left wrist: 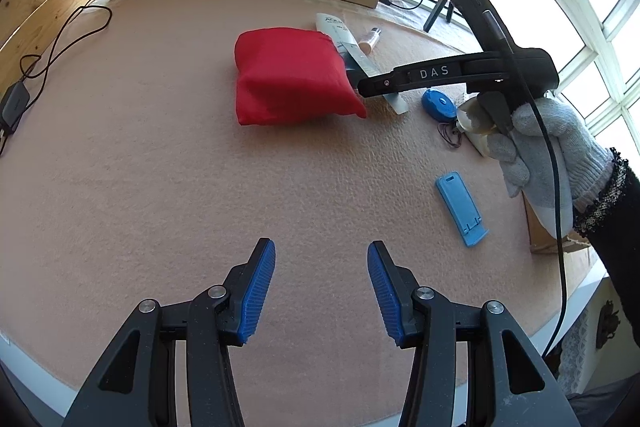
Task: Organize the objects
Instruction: 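Carry the black card into the cardboard box and release it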
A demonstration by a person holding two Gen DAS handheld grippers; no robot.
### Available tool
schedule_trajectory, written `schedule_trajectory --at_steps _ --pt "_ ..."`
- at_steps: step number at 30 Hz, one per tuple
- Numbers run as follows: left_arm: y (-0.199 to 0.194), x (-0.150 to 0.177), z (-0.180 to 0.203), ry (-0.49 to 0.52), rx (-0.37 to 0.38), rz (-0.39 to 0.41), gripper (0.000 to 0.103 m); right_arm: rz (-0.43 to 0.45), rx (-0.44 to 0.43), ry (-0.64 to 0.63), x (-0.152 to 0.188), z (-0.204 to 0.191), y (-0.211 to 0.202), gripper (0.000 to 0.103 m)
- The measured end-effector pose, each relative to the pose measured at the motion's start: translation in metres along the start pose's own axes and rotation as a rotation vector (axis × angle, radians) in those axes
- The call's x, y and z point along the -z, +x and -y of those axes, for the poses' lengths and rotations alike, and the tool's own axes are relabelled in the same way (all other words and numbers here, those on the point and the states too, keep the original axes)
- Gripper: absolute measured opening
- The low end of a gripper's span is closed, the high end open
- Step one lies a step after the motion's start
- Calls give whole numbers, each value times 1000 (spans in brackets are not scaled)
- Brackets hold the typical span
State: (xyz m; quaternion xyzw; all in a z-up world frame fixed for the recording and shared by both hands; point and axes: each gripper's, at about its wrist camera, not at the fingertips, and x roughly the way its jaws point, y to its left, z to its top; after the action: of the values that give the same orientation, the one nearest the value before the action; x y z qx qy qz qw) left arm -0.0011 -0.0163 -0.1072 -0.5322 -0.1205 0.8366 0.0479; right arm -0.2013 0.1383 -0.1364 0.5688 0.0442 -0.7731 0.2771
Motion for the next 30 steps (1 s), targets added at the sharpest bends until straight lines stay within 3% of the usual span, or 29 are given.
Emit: schedule_trajectory --at_steps 7,14,23,30 --pt "2 -6 9 29 15 5 52 68 13 96 16 20 -39 48" --pt "10 -11 28 72 48 1 52 160 58 203 56 58 -98 47" --pt "26 -18 67 152 96 -16 52 262 196 345 123 88 -170 47" --pt "36 -25 96 214 120 -26 52 269 323 482 181 119 -197 47"
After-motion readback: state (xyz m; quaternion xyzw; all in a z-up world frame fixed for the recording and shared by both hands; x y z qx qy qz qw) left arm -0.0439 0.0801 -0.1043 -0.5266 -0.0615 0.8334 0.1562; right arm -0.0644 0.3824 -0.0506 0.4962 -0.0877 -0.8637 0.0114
